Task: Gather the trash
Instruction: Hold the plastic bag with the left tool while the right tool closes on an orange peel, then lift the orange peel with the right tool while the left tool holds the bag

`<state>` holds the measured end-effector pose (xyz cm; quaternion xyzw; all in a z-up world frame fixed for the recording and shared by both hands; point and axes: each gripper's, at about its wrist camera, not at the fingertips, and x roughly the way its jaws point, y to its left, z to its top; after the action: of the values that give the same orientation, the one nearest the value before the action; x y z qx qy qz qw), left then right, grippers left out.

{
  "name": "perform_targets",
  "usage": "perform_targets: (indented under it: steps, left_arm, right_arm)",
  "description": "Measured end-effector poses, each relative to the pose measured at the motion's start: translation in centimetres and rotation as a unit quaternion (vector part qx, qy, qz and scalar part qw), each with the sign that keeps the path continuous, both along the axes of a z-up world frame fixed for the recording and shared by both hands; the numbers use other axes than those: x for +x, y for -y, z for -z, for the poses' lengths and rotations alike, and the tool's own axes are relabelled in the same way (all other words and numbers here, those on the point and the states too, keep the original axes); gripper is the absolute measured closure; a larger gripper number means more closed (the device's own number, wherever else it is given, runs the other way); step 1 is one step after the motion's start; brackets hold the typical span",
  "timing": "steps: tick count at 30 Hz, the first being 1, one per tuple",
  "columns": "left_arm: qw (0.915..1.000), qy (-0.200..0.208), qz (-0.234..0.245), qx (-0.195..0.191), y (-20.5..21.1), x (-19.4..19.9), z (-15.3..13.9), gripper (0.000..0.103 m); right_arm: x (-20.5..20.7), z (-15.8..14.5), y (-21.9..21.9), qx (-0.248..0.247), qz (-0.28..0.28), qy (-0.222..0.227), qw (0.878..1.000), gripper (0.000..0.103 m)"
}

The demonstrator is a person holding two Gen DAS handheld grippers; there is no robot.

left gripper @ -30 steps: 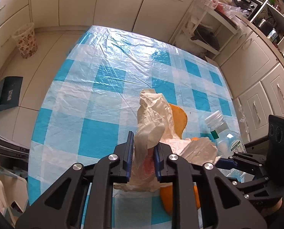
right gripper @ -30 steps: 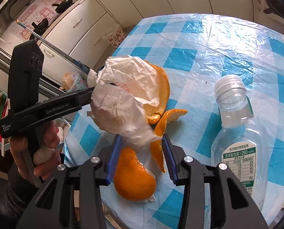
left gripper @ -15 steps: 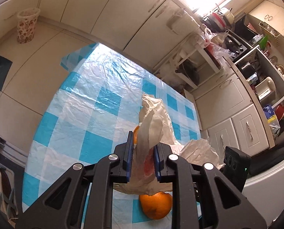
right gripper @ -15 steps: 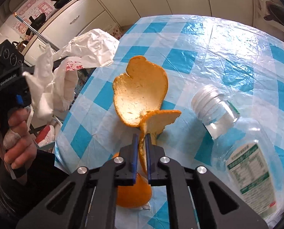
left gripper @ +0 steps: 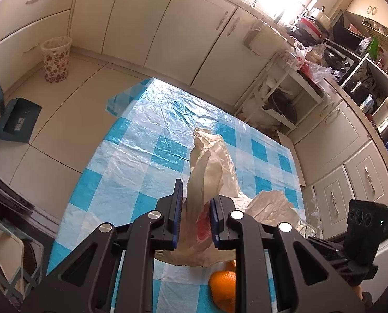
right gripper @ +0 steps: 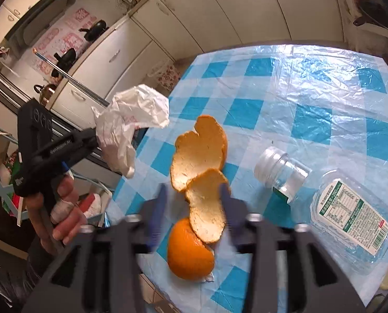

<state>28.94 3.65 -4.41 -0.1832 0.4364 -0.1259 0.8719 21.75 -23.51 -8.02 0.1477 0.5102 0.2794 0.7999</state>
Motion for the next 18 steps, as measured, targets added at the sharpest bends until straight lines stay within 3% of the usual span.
perform_targets:
  steps: [6,9,10,13,15,18]
  left_arm:
    - [1.0000,-0.004,0.006,-0.001,0.3,-0.1,0.4,0.085]
    - [1.0000,-0.004,0.005,-0.005,0.0,0.0,0.5,0.085]
    - [0.9999,-0.004,0.005,-0.008,-0.1,0.0,0.5,0.085]
    - [0.9999,-0.004,0.002,-0.011,-0.3,0.0,0.4,0.085]
    - [0.9999,-0.002,0.003,-0.012,-0.4,-0.1,0.3,0.085]
    - [0.9999,0.004,0.003,-0.009,-0.2,-0.3,0.1,0.085]
  right_arm:
    - [-0.5,1.8,-4.6,-0.105,-0.049,0.024,0.993,0.039]
    - [0.1,3.4,-5.6,-0.146,-0.049,0.012,0.988,0.048]
    - [0.4,4.0,-5.5,-0.150,-0.048,0.001,0.987,0.058]
    - [0.8,4.2,-4.6,-0.129,-0.037,-0.005,0.991,0.070]
    - [0.9,3.7,-3.9,-0.110,-0.029,-0.005,0.993,0.087]
    - [1.1,2.9,-2.5,-0.084,-0.013,-0.004,0.996,0.093]
